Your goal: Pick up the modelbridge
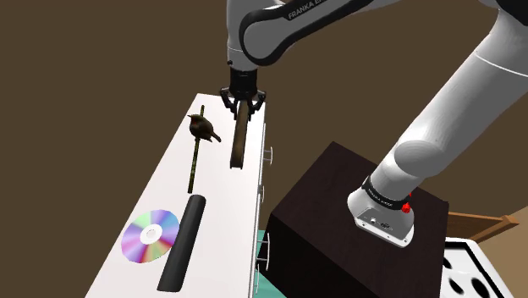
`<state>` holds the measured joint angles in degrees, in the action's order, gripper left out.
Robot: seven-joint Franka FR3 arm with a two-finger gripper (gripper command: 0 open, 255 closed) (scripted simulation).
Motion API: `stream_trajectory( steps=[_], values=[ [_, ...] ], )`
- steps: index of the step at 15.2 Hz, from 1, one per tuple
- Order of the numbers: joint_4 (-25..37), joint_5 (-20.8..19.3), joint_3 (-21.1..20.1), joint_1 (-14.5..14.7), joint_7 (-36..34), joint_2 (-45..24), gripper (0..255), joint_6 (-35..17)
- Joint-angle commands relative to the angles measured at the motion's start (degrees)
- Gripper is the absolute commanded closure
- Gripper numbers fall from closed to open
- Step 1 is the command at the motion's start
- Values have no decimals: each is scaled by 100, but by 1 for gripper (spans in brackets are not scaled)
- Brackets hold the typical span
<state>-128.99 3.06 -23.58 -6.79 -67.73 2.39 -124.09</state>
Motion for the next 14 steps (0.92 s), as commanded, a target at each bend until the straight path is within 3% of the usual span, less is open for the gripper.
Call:
stream_trajectory(
  steps=[1,14],
  values=[
    [71,30,7,-3,23,76,255,141],
    [589,155,58,-14,110,446,255,1006]
  ],
)
